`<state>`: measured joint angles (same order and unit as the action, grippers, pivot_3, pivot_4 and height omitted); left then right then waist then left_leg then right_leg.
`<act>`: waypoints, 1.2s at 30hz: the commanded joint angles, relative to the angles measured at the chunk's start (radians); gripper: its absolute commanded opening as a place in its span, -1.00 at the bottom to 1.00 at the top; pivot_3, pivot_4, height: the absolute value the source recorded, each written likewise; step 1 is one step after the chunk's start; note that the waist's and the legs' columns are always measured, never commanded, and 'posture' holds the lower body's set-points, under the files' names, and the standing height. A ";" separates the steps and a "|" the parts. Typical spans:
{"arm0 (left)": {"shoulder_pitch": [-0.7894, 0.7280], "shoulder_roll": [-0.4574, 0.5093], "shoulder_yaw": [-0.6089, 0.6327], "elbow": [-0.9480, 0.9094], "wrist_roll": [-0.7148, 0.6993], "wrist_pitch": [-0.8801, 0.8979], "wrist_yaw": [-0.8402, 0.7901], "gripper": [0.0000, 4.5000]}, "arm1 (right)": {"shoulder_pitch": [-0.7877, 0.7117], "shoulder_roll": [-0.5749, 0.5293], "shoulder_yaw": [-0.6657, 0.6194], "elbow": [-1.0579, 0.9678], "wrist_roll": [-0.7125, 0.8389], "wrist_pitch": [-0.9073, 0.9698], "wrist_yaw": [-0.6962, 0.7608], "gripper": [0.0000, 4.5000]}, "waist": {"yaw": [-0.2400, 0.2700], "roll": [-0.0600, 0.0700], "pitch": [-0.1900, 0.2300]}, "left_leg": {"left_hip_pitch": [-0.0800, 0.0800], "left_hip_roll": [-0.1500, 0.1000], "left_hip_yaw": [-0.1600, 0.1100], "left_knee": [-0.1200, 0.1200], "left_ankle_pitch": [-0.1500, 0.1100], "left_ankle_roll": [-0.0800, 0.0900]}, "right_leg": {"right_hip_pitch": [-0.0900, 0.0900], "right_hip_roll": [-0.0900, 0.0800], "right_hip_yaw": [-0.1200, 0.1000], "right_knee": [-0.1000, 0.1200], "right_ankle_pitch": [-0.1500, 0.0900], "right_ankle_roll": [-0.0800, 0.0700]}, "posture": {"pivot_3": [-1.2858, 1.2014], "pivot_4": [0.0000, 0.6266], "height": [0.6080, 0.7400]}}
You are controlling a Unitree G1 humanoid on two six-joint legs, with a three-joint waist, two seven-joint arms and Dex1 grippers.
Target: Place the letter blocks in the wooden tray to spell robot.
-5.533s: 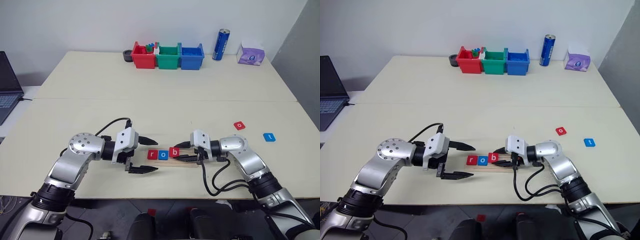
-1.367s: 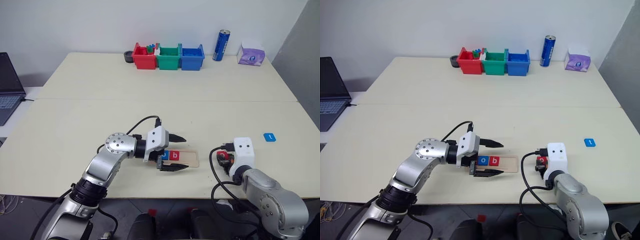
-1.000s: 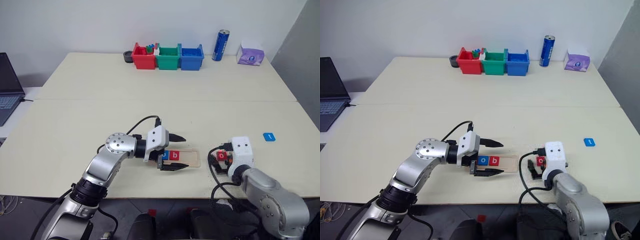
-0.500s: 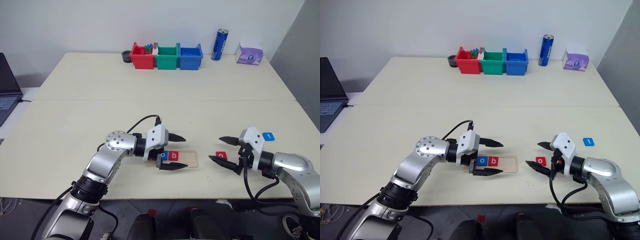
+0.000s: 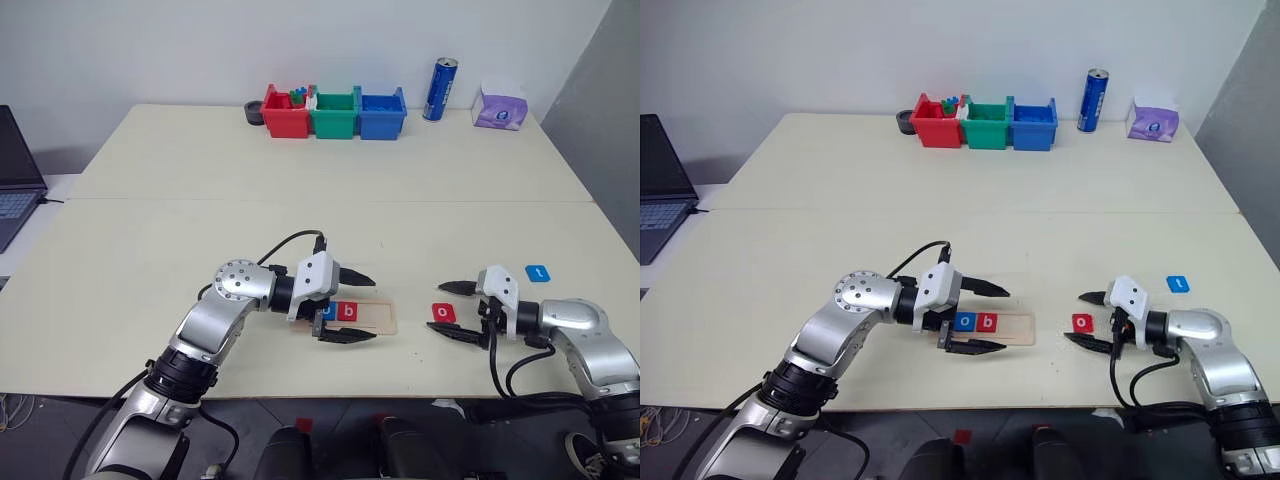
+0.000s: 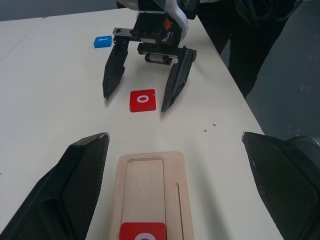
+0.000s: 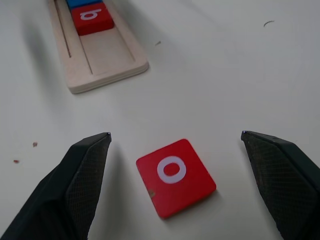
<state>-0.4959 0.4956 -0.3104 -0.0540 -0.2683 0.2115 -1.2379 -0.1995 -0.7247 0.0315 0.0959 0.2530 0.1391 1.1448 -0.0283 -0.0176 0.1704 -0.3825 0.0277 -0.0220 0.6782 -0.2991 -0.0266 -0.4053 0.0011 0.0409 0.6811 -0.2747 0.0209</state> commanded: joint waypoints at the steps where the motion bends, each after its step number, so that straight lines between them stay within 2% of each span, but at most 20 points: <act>1: -0.027 -0.010 -0.001 -0.003 -0.002 -0.017 -0.008 1.00 | -0.001 -0.021 -0.007 0.001 -0.003 -0.029 0.024 0.97 | 0.000 0.000 0.000 | 0.000 0.000 0.000 0.000 0.000 0.000 | 0.000 0.000 0.000 0.000 0.000 0.000 | 0.03 -0.52 1.00; 9: -0.035 -0.020 -0.006 0.007 0.003 -0.025 -0.012 1.00 | -0.002 -0.031 -0.003 0.018 -0.004 -0.032 0.032 0.97 | 0.000 0.000 0.000 | 0.000 0.000 0.000 0.000 0.000 0.000 | 0.000 0.000 0.000 0.000 0.000 0.000 | 0.03 -0.52 1.00; 10: -0.035 -0.020 -0.006 0.007 0.003 -0.025 -0.013 1.00 | -0.002 -0.029 -0.003 0.022 -0.006 -0.035 0.031 0.90 | 0.000 0.000 0.000 | 0.000 0.000 0.000 0.000 0.000 0.000 | 0.000 0.000 0.000 0.000 0.000 0.000 | 0.03 -0.52 1.00; 12: -0.037 -0.022 -0.006 0.008 0.003 -0.025 -0.014 1.00 | -0.003 -0.023 -0.002 0.023 -0.006 -0.036 0.026 0.70 | 0.000 0.000 0.000 | 0.000 0.000 0.000 0.000 0.000 0.000 | 0.000 0.000 0.000 0.000 0.000 0.000 | 0.03 -0.52 1.00; 14: -0.038 -0.024 -0.006 0.008 0.004 -0.024 -0.014 1.00 | -0.003 -0.020 0.000 0.019 -0.005 -0.033 0.022 0.40 | 0.000 0.000 0.000 | 0.000 0.000 0.000 0.000 0.000 0.000 | 0.000 0.000 0.000 0.000 0.000 0.000 | 0.03 -0.52 1.00; 15: -0.038 -0.025 -0.005 0.008 0.004 -0.023 -0.014 1.00 | -0.003 -0.019 0.001 0.016 -0.005 -0.033 0.021 0.17 | 0.000 0.000 0.000 | 0.000 0.000 0.000 0.000 0.000 0.000 | 0.000 0.000 0.000 0.000 0.000 0.000 | 0.03 -0.52 1.00; 16: -0.038 -0.025 -0.005 0.008 0.005 -0.023 -0.014 1.00 | -0.003 -0.018 0.003 0.014 -0.005 -0.033 0.021 0.07 | 0.000 0.000 0.000 | 0.000 0.000 0.000 0.000 0.000 0.000 | 0.000 0.000 0.000 0.000 0.000 0.000 | 0.03 -0.52 1.00; 18: -0.039 -0.026 -0.005 0.008 0.006 -0.023 -0.014 1.00 | 0.001 -0.020 0.005 0.010 -0.004 -0.035 0.024 -0.28 | 0.000 0.000 0.000 | 0.000 0.000 0.000 0.000 0.000 0.000 | 0.000 0.000 0.000 0.000 0.000 0.000 | 0.03 -0.52 1.00; 19: -0.039 -0.026 -0.005 0.008 0.007 -0.023 -0.014 1.00 | 0.002 -0.022 0.006 0.010 -0.004 -0.037 0.025 -0.36 | 0.000 0.000 0.000 | 0.000 0.000 0.000 0.000 0.000 0.000 | 0.000 0.000 0.000 0.000 0.000 0.000 | 0.03 -0.52 1.00; 24: -0.024 0.015 0.029 -0.006 -0.010 -0.019 -0.030 1.00 | -0.004 -0.029 0.000 -0.060 0.016 -0.005 0.019 -0.36 | -0.001 0.000 0.000 | 0.000 0.000 0.000 0.000 0.000 0.000 | 0.000 0.000 0.000 0.001 0.000 0.000 | 0.03 -0.52 1.00; 28: 0.007 0.089 0.101 0.005 -0.048 -0.036 -0.058 1.00 | -0.054 0.004 0.015 -0.195 0.059 0.100 -0.012 -0.36 | -0.007 0.001 0.001 | 0.001 0.001 0.000 0.000 0.000 0.000 | 0.000 0.001 0.000 0.001 0.000 0.000 | 0.03 -0.52 1.00; 33: 0.060 0.202 0.163 0.064 -0.047 -0.100 -0.127 1.00 | -0.120 0.081 0.092 -0.281 0.062 0.197 -0.054 -0.36 | -0.003 0.001 0.001 | 0.001 0.001 -0.002 0.000 0.000 0.000 | 0.000 0.001 -0.001 0.001 0.000 0.000 | 0.03 -0.52 1.00; 36: 0.072 0.222 0.173 0.063 -0.056 -0.103 -0.138 1.00 | -0.135 0.105 0.126 -0.269 0.039 0.195 -0.058 -0.36 | 0.008 0.001 0.001 | 0.000 0.001 -0.002 0.000 0.000 0.000 | 0.000 0.000 -0.001 0.000 0.000 0.000 | 0.03 -0.52 1.00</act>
<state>-0.4172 0.7143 -0.1606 0.0288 -0.3023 0.1256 -1.3663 -0.3155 -0.6194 0.1556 -0.1557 0.2950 0.3371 1.0917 -0.0204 -0.0169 0.1712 -0.3838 0.0288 -0.0238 0.6787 -0.2990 -0.0267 -0.4054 -0.0001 0.0391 0.6811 -0.2747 0.0206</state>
